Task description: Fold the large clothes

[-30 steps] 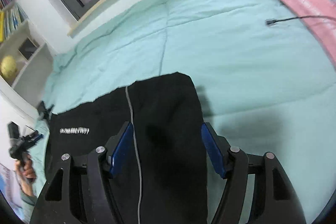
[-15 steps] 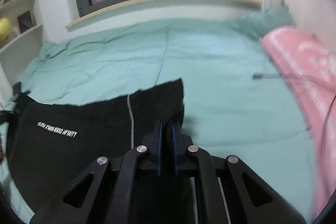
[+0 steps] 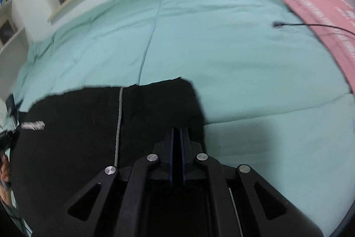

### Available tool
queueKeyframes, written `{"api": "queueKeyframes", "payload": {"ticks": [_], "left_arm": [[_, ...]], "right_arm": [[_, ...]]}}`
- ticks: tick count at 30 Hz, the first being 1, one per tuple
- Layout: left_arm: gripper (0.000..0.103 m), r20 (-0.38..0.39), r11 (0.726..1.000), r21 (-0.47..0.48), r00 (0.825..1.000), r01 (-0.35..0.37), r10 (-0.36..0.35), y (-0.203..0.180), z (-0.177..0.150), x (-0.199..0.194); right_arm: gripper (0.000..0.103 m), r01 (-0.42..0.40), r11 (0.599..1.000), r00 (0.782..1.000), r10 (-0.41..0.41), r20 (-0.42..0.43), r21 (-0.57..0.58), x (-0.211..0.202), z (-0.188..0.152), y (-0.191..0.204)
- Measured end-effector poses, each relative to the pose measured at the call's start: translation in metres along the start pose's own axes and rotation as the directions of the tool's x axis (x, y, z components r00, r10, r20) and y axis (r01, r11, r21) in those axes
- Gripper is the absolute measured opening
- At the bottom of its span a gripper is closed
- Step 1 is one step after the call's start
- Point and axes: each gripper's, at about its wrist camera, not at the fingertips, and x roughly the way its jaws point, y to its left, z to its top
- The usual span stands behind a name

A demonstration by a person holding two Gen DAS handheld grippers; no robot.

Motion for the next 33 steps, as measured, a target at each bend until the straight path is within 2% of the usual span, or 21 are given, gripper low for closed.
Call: {"api": "queueKeyframes", "payload": {"ticks": [2, 3, 4, 5, 6, 7, 9, 10, 11, 13, 15, 17, 18, 19, 21, 23, 27, 29, 31, 33], "left_arm": [[0.04, 0.038, 0.999, 0.034, 0.999, -0.013, 0.012, -0.004, -0.003, -0.026], [0.05, 0.061, 0.999, 0.043, 0.998, -0.016, 0.014, -0.009, -0.005, -0.041], [0.058, 0.085, 0.999, 0.053, 0.996, -0.006, 0.002, -0.017, -0.008, -0.057], [0.058, 0.105, 0.997, 0.08, 0.994, 0.017, -0.026, -0.031, -0.011, -0.07], [0.058, 0.109, 0.993, 0.109, 0.993, 0.035, -0.047, -0.041, -0.013, -0.077], [0.058, 0.104, 0.985, 0.169, 0.993, 0.044, -0.063, -0.064, -0.018, -0.082], [0.058, 0.101, 0.962, 0.274, 0.995, -0.011, -0.017, -0.111, -0.031, -0.079], [0.058, 0.084, 0.952, 0.305, 0.996, -0.01, -0.016, -0.129, -0.037, -0.074], [0.058, 0.045, 0.945, 0.325, 0.998, 0.034, -0.051, -0.149, -0.046, -0.063], [0.058, -0.031, 0.943, 0.308, 0.992, 0.124, -0.121, -0.17, -0.057, -0.041], [0.058, -0.076, 0.948, 0.287, 0.99, 0.135, -0.118, -0.184, -0.066, -0.013], [0.058, -0.172, 0.965, 0.244, 0.984, 0.091, -0.049, -0.191, -0.067, 0.038], [0.058, -0.234, 0.978, 0.205, 0.972, 0.045, 0.004, -0.188, -0.067, 0.067], [0.058, -0.252, 0.984, 0.178, 0.967, 0.004, 0.042, -0.186, -0.067, 0.09], [0.058, -0.254, 0.976, 0.214, 0.962, -0.043, 0.098, -0.194, -0.066, 0.101], [0.058, -0.256, 0.97, 0.238, 0.961, -0.041, 0.103, -0.197, -0.066, 0.096], [0.058, -0.209, 0.967, 0.256, 0.977, 0.017, 0.038, -0.189, -0.072, 0.054], [0.058, -0.15, 0.947, 0.318, 0.989, 0.041, 0.008, -0.191, -0.082, 0.017], [0.058, -0.093, 0.933, 0.36, 0.996, 0.028, 0.006, -0.193, -0.094, -0.013], [0.058, -0.063, 0.931, 0.362, 0.998, 0.043, -0.021, -0.188, -0.113, -0.04]], "right_arm": [[0.009, 0.042, 0.999, 0.997, -0.041, 0.07, -0.007, -0.033, 0.003, 0.004], [0.011, 0.042, 0.999, 0.995, -0.041, 0.096, -0.017, -0.045, 0.001, 0.011], [0.019, 0.029, 0.999, 0.992, -0.025, 0.121, -0.028, -0.058, 0.001, 0.018], [0.043, 0.002, 0.999, 0.99, 0.004, 0.14, -0.041, -0.069, 0.001, 0.028], [0.057, -0.036, 0.998, 0.987, 0.044, 0.156, -0.054, -0.082, 0.0, 0.042], [0.076, -0.06, 0.996, 0.984, 0.069, 0.163, -0.062, -0.088, 0.0, 0.052], [0.076, -0.123, 0.986, 0.977, 0.14, 0.159, -0.113, -0.098, -0.004, 0.083], [0.075, -0.138, 0.98, 0.979, 0.157, 0.131, -0.141, -0.097, -0.005, 0.1], [0.073, -0.145, 0.974, 0.984, 0.16, 0.077, -0.174, -0.089, -0.008, 0.123], [0.068, -0.13, 0.969, 0.991, 0.136, 0.01, -0.211, -0.073, -0.015, 0.149], [0.067, -0.127, 0.96, 0.992, 0.118, -0.049, -0.25, -0.046, -0.023, 0.173], [0.066, -0.098, 0.969, 0.988, 0.067, -0.137, -0.229, -0.006, -0.029, 0.177], [0.066, -0.072, 0.975, 0.987, 0.039, -0.155, -0.21, 0.011, -0.03, 0.175], [0.066, -0.045, 0.981, 0.987, 0.015, -0.158, -0.189, 0.028, -0.035, 0.173], [0.066, -0.022, 0.983, 0.989, -0.006, -0.15, -0.185, 0.043, -0.04, 0.169], [0.065, -0.046, 0.985, 0.989, 0.022, -0.148, -0.164, 0.043, -0.039, 0.163], [0.063, -0.099, 0.983, 0.986, 0.076, -0.15, -0.153, 0.028, -0.036, 0.155], [0.063, -0.151, 0.978, 0.983, 0.134, -0.124, -0.146, -0.004, -0.041, 0.149], [0.063, -0.179, 0.969, 0.982, 0.166, -0.088, -0.172, -0.037, -0.054, 0.146], [0.063, -0.19, 0.965, 0.981, 0.18, -0.071, -0.179, -0.062, -0.07, 0.141]]}}
